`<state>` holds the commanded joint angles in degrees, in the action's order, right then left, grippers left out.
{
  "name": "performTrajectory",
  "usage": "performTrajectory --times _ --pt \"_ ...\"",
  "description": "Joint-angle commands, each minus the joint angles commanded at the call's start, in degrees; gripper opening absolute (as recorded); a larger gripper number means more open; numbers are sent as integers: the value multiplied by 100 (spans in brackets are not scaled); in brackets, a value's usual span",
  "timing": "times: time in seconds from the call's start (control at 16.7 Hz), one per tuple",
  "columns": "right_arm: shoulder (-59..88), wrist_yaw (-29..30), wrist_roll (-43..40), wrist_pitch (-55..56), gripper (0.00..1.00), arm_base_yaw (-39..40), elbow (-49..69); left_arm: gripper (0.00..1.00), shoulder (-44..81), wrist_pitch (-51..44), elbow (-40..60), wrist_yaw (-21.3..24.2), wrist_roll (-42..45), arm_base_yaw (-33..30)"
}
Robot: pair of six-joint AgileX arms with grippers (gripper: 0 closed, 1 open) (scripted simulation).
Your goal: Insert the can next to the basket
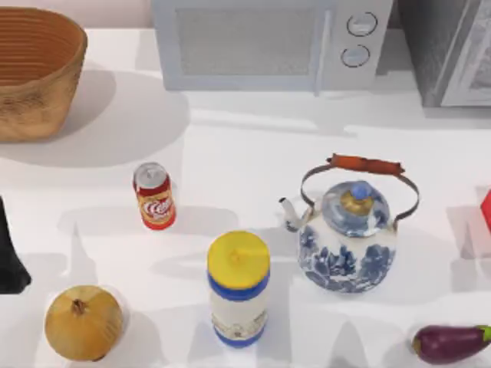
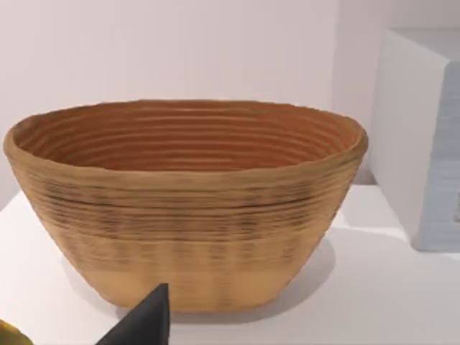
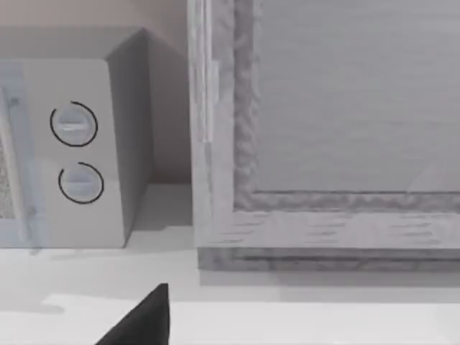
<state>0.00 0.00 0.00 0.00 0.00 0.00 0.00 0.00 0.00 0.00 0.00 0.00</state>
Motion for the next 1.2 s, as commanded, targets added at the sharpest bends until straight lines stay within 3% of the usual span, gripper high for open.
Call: performTrajectory --times 0.24,0.48,1.2 --pt "0 0 0 0 100 0 0 100 174 -133 158 3 41 -47" --pt "0 0 0 0 100 0 0 100 1241 -882 1132 15 274 -307" --pt "0 0 0 0 100 0 0 100 7742 -4798 6598 0 1483 -1594"
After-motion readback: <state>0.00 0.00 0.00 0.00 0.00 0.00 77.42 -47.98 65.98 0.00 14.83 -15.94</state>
